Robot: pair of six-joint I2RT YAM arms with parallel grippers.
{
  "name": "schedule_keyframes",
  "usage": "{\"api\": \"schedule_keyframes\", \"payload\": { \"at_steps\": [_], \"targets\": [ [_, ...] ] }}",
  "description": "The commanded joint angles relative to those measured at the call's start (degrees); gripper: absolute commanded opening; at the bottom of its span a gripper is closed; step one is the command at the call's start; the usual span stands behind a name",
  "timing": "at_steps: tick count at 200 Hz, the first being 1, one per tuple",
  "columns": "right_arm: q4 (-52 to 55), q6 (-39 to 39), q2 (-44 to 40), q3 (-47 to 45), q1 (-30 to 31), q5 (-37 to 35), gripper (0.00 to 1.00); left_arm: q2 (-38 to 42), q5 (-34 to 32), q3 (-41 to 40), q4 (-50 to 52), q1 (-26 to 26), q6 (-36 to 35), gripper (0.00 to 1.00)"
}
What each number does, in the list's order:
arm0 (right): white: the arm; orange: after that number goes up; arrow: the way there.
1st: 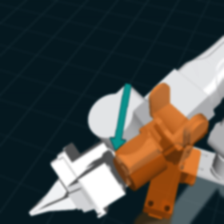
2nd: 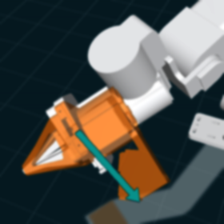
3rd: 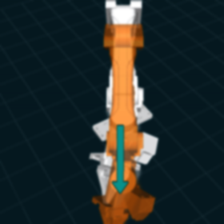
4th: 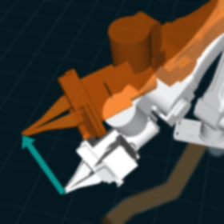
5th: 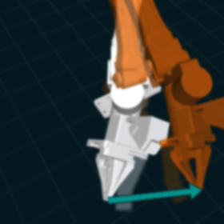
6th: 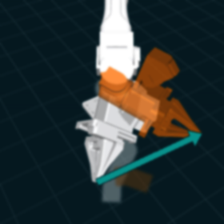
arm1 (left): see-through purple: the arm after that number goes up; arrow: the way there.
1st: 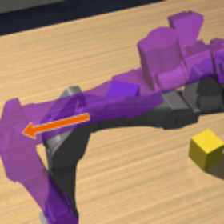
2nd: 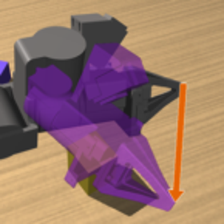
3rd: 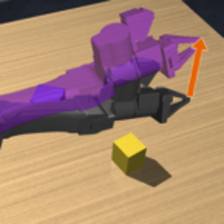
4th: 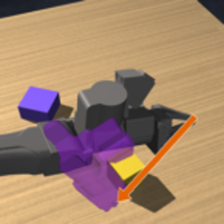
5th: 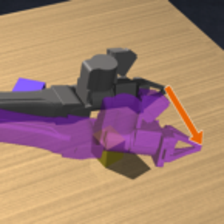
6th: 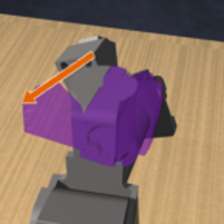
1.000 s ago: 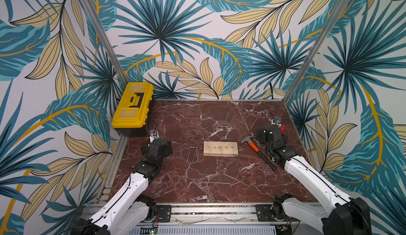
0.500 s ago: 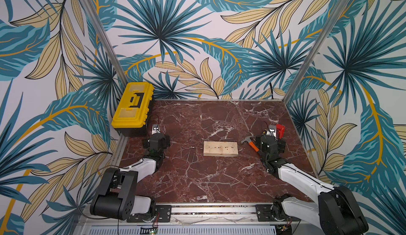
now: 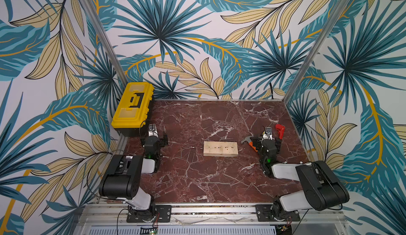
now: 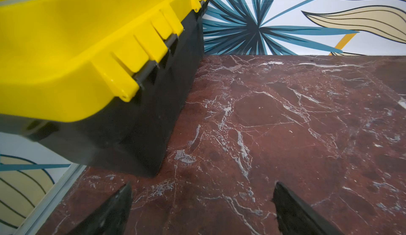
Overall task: Use a claw hammer to pull out a nail
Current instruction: Reset both arms
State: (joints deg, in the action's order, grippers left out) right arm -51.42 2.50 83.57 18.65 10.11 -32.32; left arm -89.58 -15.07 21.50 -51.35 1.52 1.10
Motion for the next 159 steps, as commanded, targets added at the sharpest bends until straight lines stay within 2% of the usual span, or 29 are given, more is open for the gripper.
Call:
{"api": "schedule_keyframes", "payload": {
  "at_steps": [1,8,24,44,159],
  "targets": [
    [-6.55,-1.82,2.78,0.13,-3.76,8.18,1.00,0.45,1.84,-0.23,-3.67,-0.21,0.56,0.99],
    [-10.15,-0.73,4.97,0.49,-3.78,8.04,0.99,0.46,1.78,-0.23,-3.67,-0.24,0.48,1.00],
    [0.25,-3.55,1.46,2.43,-4.04,7.49,0.99,0.54,1.86,-0.31,-3.60,-0.29,0.53,0.99],
    [-9.05,-1.29,4.23,0.16,-3.87,7.47,0.99,0.55,1.89,-0.31,-3.59,-0.29,0.46,1.00],
    [-7.91,-1.29,3.89,0.33,-3.69,7.35,1.00,0.58,5.18,0.12,-2.68,-1.39,0.72,1.00]
  ]
}}
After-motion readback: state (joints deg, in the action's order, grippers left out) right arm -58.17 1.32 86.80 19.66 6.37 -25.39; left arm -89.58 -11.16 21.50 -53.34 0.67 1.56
